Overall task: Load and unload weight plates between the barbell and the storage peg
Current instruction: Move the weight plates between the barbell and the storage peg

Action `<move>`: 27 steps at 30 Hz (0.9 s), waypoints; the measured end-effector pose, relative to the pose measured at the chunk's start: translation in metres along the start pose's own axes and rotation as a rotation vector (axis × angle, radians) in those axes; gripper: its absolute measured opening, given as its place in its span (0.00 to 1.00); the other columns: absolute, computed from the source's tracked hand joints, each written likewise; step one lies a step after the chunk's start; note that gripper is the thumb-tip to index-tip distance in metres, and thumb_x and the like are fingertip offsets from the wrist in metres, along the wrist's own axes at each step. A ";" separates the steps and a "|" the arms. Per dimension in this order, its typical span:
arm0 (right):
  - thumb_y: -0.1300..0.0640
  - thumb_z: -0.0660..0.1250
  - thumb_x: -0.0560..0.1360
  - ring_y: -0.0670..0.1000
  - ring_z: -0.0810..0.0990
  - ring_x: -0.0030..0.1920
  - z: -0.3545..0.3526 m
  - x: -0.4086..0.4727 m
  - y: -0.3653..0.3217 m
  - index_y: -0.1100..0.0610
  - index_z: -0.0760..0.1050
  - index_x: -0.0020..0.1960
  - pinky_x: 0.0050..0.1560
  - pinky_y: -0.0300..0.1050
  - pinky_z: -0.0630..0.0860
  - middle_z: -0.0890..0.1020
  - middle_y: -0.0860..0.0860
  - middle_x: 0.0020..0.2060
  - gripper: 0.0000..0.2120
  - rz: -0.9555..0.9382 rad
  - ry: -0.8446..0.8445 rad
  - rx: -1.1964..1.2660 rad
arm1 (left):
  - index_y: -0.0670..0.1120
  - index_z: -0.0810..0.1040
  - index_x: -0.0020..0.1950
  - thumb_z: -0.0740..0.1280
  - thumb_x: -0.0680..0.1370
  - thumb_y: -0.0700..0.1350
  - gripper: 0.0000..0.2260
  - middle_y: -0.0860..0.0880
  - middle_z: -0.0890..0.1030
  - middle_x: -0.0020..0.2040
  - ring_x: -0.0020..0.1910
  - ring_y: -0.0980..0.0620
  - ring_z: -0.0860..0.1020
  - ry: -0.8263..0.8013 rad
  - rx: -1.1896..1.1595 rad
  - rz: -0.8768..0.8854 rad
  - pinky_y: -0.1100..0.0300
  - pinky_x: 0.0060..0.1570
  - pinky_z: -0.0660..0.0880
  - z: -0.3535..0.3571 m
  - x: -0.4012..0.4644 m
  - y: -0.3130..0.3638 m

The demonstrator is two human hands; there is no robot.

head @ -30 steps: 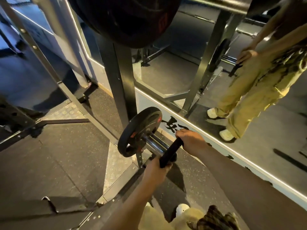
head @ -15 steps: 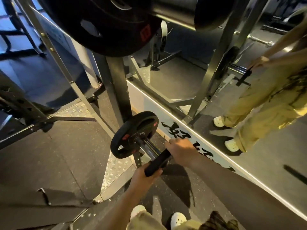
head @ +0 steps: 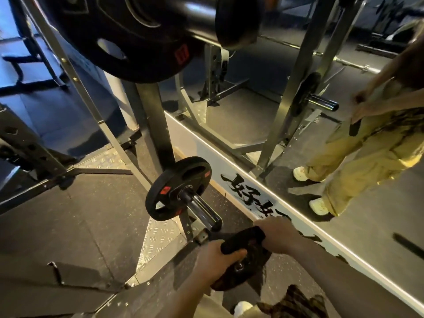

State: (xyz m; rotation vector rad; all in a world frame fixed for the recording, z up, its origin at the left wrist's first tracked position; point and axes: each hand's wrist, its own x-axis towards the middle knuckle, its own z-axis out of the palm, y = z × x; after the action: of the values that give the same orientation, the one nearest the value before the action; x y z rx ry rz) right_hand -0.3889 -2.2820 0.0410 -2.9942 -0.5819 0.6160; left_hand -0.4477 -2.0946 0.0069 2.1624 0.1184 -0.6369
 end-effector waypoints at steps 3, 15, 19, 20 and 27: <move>0.50 0.63 0.74 0.51 0.80 0.52 -0.018 -0.015 0.016 0.48 0.74 0.52 0.47 0.43 0.71 0.81 0.47 0.47 0.08 0.043 0.155 0.018 | 0.52 0.80 0.50 0.70 0.73 0.59 0.13 0.54 0.82 0.44 0.43 0.59 0.80 0.073 0.047 0.096 0.61 0.49 0.78 -0.012 -0.003 0.031; 0.62 0.72 0.63 0.39 0.77 0.39 -0.245 -0.124 -0.005 0.52 0.79 0.50 0.43 0.25 0.72 0.79 0.40 0.38 0.16 -0.310 1.128 0.320 | 0.60 0.75 0.34 0.65 0.59 0.73 0.18 0.58 0.80 0.29 0.31 0.63 0.79 0.704 -0.019 0.708 0.71 0.33 0.75 -0.150 -0.129 0.212; 0.65 0.69 0.59 0.36 0.80 0.44 -0.304 -0.139 -0.019 0.43 0.77 0.43 0.45 0.26 0.73 0.81 0.34 0.40 0.19 -0.485 1.251 0.629 | 0.57 0.78 0.28 0.68 0.61 0.68 0.15 0.57 0.73 0.21 0.20 0.62 0.71 0.820 -0.141 0.867 0.68 0.23 0.66 -0.181 -0.168 0.255; 0.67 0.70 0.60 0.37 0.80 0.45 -0.314 -0.140 -0.022 0.43 0.77 0.43 0.45 0.27 0.74 0.81 0.36 0.41 0.21 -0.532 1.279 0.652 | 0.57 0.77 0.27 0.68 0.61 0.68 0.15 0.57 0.72 0.20 0.19 0.62 0.69 0.843 -0.147 0.893 0.68 0.23 0.65 -0.186 -0.176 0.261; 0.67 0.74 0.65 0.42 0.80 0.49 -0.352 -0.126 -0.054 0.44 0.76 0.48 0.51 0.39 0.78 0.80 0.40 0.45 0.21 -0.699 1.213 0.579 | 0.45 0.79 0.31 0.76 0.59 0.66 0.24 0.49 0.73 0.21 0.19 0.51 0.72 0.896 -0.241 0.855 0.63 0.24 0.68 -0.225 -0.198 0.261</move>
State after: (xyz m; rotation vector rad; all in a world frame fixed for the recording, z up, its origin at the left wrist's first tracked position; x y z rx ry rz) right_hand -0.3795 -2.2620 0.4180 -1.8592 -0.9498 -0.8515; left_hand -0.4501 -2.0599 0.4032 1.8578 -0.2392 0.7966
